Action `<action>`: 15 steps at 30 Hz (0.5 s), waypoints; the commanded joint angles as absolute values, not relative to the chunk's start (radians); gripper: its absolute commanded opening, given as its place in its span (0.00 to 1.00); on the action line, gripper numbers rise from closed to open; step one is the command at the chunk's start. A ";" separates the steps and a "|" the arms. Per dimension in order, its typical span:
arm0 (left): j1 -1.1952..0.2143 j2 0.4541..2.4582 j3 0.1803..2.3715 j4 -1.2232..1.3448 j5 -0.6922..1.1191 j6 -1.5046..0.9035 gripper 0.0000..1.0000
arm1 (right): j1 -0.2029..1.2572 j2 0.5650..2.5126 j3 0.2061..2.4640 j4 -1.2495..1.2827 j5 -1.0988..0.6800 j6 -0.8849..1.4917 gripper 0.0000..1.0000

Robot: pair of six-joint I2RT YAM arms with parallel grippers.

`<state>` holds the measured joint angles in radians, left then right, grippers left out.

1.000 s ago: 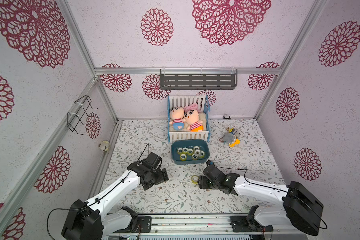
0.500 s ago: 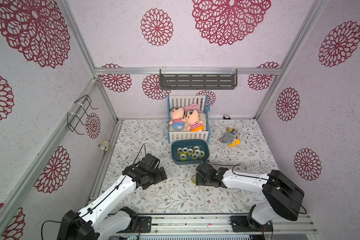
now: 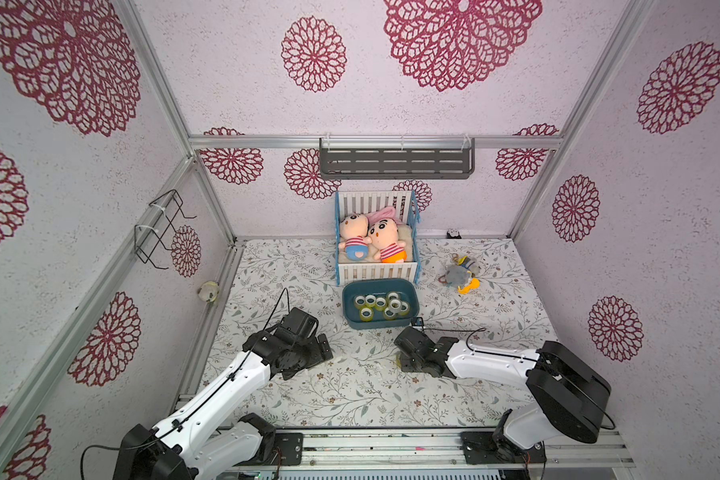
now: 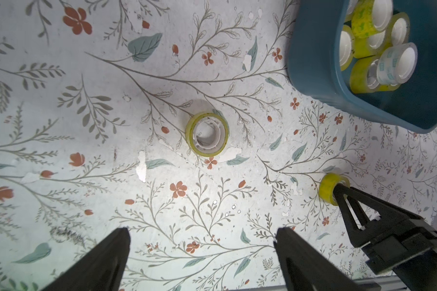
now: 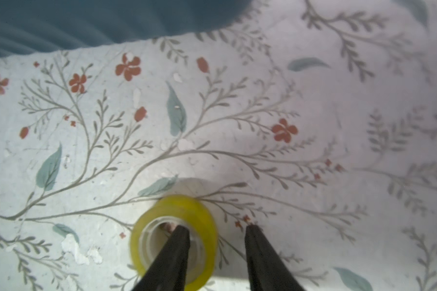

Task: Put the transparent tape into the storage box
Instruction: Move the tape to the center of the board.

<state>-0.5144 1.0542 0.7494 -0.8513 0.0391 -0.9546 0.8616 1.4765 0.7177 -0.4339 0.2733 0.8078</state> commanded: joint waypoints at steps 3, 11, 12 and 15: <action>-0.508 1.037 0.730 -0.821 0.045 -0.966 0.97 | 0.857 1.317 0.683 -0.447 0.318 0.796 0.20; -0.507 1.018 0.729 -0.828 0.046 -0.978 0.97 | 0.854 1.181 0.649 -0.461 0.327 0.769 0.02; -0.507 1.009 0.727 -0.827 0.046 -0.982 0.97 | 0.852 1.173 0.649 -0.466 0.323 0.764 0.09; -0.508 0.998 0.723 -0.816 0.053 -0.985 0.97 | 0.843 1.167 0.649 -0.463 0.291 0.742 0.42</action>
